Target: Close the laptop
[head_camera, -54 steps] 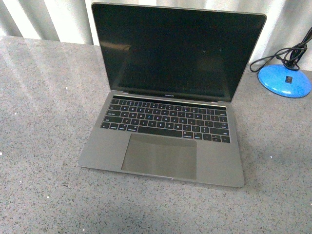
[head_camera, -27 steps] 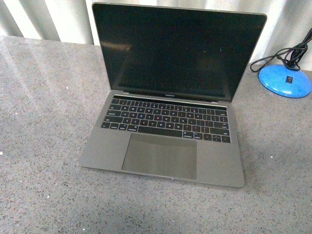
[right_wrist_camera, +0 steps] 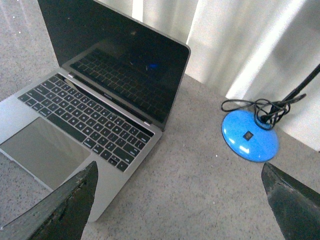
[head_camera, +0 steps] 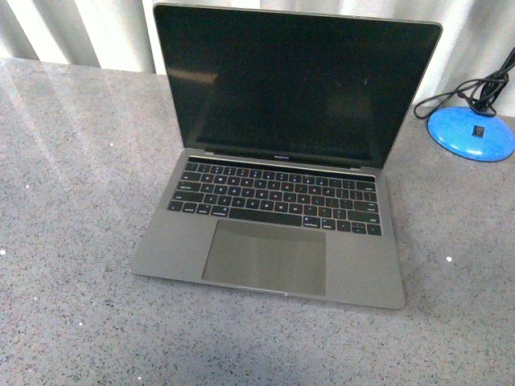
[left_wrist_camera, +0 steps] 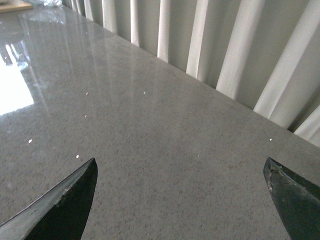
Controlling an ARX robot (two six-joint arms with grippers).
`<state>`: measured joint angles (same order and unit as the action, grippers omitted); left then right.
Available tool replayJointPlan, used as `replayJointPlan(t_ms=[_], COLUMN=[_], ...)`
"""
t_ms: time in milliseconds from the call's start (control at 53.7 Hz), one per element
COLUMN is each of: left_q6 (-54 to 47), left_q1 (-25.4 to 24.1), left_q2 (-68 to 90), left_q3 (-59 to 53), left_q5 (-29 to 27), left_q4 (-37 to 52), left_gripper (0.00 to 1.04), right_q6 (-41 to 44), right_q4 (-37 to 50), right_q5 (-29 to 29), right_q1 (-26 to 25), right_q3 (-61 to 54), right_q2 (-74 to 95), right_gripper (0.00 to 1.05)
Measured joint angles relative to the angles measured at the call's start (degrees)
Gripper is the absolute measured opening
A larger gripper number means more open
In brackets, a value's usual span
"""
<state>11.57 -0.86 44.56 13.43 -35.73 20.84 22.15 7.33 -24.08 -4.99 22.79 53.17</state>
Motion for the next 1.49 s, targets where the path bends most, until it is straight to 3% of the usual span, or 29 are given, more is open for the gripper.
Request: replayJointPlan(t_ms=[130, 261, 484, 820, 1137, 1360, 1491], left_q6=[-3.8, -9.1, -13.5, -14.0, -20.9, -21.4, -21.7], left_q1=[-0.4, 0.4, 2.2, 2.5, 9.4, 10.1, 10.4], left_q2=[10.6, 20.3, 35.8, 47.8, 54.9, 57.2, 59.0], left_q3=[4.5, 9.1, 20.7, 33.8, 42.6, 47.8, 50.6], left_q5=[4.5, 12.8, 20.2, 22.3, 26.4, 28.7, 29.3], left_q4=[8.5, 15.7, 20.1, 19.0, 10.5, 8.3, 7.0], left_gripper=[0.98, 0.98, 0.98, 0.98, 0.98, 0.98, 0.80], right_q6=[-0.3, -0.6, -1.4, -0.9, 1.1, 2.3, 2.3], right_q4=[7.0, 13.1, 14.1, 14.3, 13.6, 12.0, 11.6], right_q5=[3.2, 6.4, 10.0, 12.6, 12.3, 11.5, 12.1], right_q1=[3.3, 6.5, 9.9, 11.8, 11.3, 11.1, 11.1], right_q3=[2.8, 7.3, 15.5, 20.7, 27.4, 30.3, 32.1], right_q2=[7.1, 15.1, 25.6, 30.6, 38.2, 40.1, 41.2], right_gripper=[0.95, 0.95, 0.95, 0.95, 0.95, 0.95, 0.91])
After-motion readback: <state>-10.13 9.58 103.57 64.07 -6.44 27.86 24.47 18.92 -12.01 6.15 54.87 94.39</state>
